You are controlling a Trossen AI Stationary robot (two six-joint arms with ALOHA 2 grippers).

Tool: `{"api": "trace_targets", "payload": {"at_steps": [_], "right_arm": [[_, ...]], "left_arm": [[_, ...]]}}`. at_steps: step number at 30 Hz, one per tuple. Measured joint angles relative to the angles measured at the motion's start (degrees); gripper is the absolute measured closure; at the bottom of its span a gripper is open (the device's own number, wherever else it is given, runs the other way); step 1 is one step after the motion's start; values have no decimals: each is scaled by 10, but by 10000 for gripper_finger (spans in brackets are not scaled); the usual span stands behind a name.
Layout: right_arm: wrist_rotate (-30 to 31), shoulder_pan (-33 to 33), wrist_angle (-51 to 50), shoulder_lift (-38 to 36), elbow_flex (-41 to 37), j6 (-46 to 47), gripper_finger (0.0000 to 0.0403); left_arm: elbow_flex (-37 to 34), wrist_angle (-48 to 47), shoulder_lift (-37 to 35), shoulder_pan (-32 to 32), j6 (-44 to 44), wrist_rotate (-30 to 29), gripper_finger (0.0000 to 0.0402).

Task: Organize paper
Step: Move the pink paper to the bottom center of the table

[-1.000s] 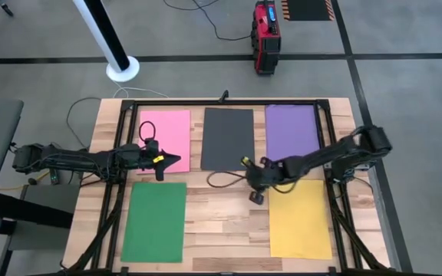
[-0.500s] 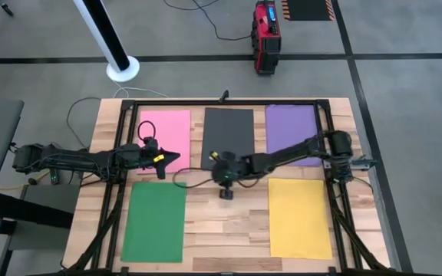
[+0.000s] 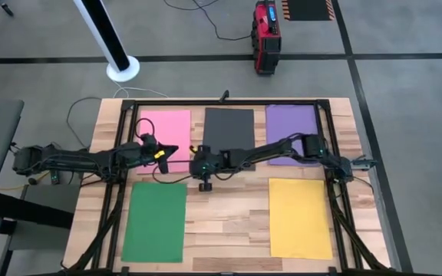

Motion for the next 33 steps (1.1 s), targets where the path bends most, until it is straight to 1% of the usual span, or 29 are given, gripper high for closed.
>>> {"api": "trace_targets", "payload": {"at_steps": [4, 8, 17, 20, 26, 29, 33], "right_arm": [[-3, 0, 3, 34, 38, -36, 329], [-6, 0, 3, 54, 57, -50, 329], [-9, -11, 2, 57, 60, -76, 329], [-27, -20, 3, 57, 60, -77, 329], [-36, -26, 7, 57, 60, -77, 329], [-39, -24, 4, 57, 60, -77, 329], [-39, -17, 4, 57, 60, -77, 329]], "left_arm": [[0, 1, 0, 19, 10, 0, 401], [0, -3, 0, 38, 15, 16, 401], [0, -7, 0, 68, 24, 42, 401], [0, -16, 0, 72, 24, 42, 401], [0, -23, 0, 72, 29, 52, 401], [0, -45, 0, 73, 33, 35, 401], [0, -73, 0, 73, 22, -10, 401]]}}
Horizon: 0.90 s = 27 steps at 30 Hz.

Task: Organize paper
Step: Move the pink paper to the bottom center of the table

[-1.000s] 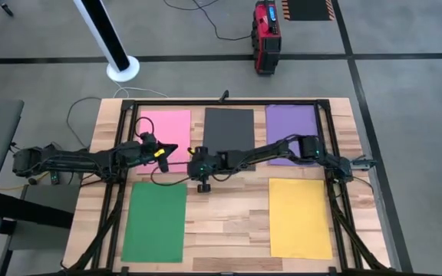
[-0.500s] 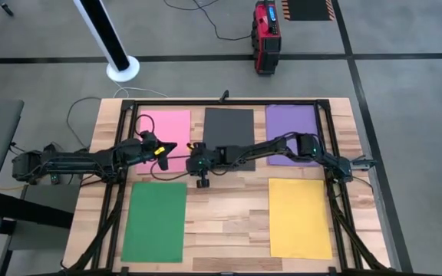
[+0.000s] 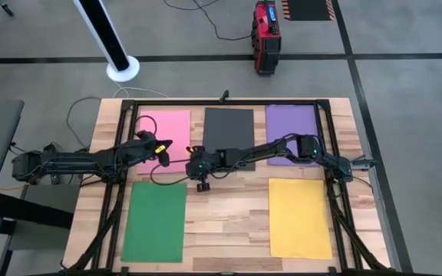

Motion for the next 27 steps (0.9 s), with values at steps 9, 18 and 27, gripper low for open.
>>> {"api": "trace_targets", "payload": {"at_steps": [9, 18, 27], "right_arm": [[1, 4, 2, -2, 0, 1, 329], [-5, 0, 26, -1, -2, -5, 329], [-27, -1, 34, 9, -5, -11, 329]], "left_arm": [[0, -49, 0, 19, -43, -104, 401], [0, -65, 0, 44, -37, -110, 401], [0, -73, 0, 45, -27, -110, 401]]}}
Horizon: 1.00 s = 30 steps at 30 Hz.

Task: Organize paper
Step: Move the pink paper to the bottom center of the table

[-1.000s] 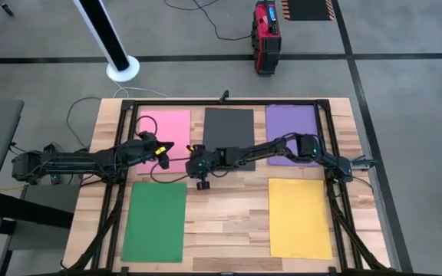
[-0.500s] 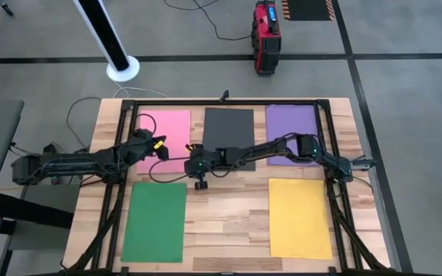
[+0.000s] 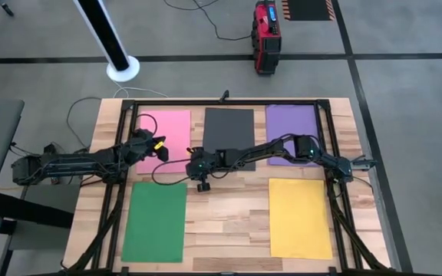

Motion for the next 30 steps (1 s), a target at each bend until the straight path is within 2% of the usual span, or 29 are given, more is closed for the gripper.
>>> {"api": "trace_targets", "payload": {"at_steps": [19, 25, 30], "right_arm": [[18, 6, 25, 20, 0, 2, 329], [57, 5, 33, 19, 0, 2, 329], [60, 2, 44, 18, 0, 3, 329]], "left_arm": [[0, -21, 0, 0, 0, 4, 401], [0, -22, 0, 0, 0, 4, 401], [0, -22, 0, 0, 1, 4, 401]]}}
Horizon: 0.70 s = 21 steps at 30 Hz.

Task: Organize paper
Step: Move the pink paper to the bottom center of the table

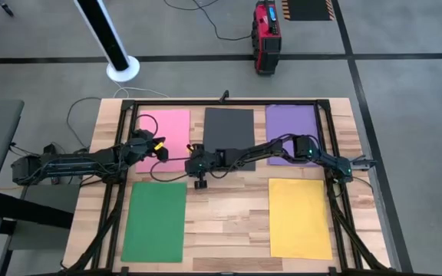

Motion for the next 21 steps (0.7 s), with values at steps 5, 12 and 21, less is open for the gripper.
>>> {"api": "trace_targets", "payload": {"at_steps": [5, 12, 21], "right_arm": [[-16, -9, -15, 0, 0, 13, 329], [-52, -18, -31, 0, 0, 26, 329], [-63, -18, -34, 0, 0, 32, 388]], "left_arm": [[0, 0, 0, 0, 0, 0, 401], [0, -1, 0, 0, 0, 0, 401], [0, -1, 0, 0, 1, 0, 401]]}}
